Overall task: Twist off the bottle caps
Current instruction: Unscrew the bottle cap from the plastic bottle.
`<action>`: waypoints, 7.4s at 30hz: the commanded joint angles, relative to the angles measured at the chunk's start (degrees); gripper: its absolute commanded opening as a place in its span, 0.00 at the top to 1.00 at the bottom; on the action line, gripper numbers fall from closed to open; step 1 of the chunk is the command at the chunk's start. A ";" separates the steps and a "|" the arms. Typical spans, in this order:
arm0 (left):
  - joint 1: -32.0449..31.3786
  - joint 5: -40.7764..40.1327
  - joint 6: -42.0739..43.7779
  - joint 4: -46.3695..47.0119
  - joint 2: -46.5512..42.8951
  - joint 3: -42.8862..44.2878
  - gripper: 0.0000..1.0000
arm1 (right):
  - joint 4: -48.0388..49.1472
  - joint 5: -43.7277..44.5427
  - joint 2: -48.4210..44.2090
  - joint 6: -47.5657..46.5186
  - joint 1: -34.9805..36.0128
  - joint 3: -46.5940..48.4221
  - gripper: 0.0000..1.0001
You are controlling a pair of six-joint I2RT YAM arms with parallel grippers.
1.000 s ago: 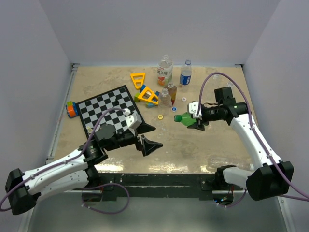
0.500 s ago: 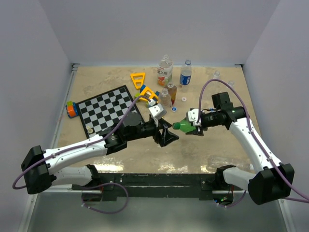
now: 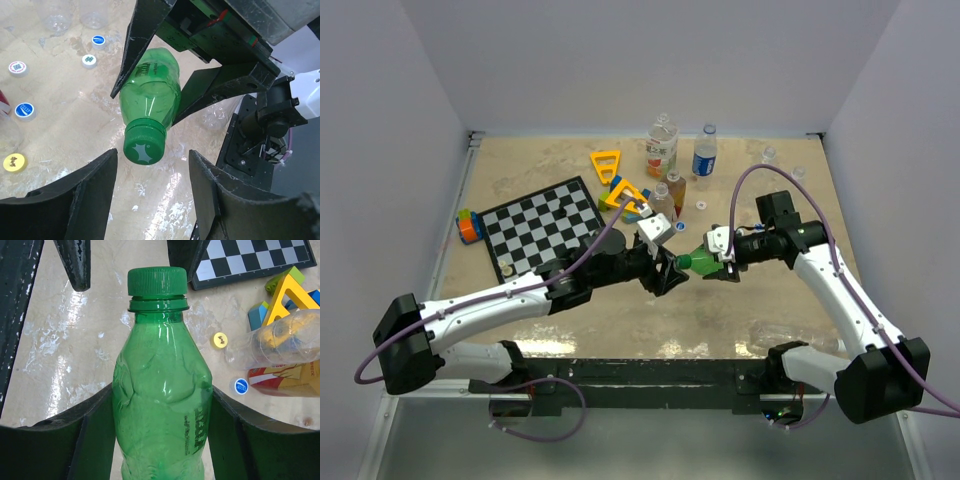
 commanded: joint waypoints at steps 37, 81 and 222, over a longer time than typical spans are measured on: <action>1.65 -7.33 -61.81 -11.15 -4.38 1.03 1.00 | 3.78 -0.82 0.05 3.25 3.58 -2.13 1.00; -0.37 10.42 39.17 0.09 -17.40 -12.24 0.14 | 2.55 -0.38 2.86 -2.63 4.11 -4.59 1.00; -1.51 5.15 31.88 19.88 -1.92 -12.24 0.53 | 2.55 0.50 3.65 -1.93 4.90 -4.85 1.00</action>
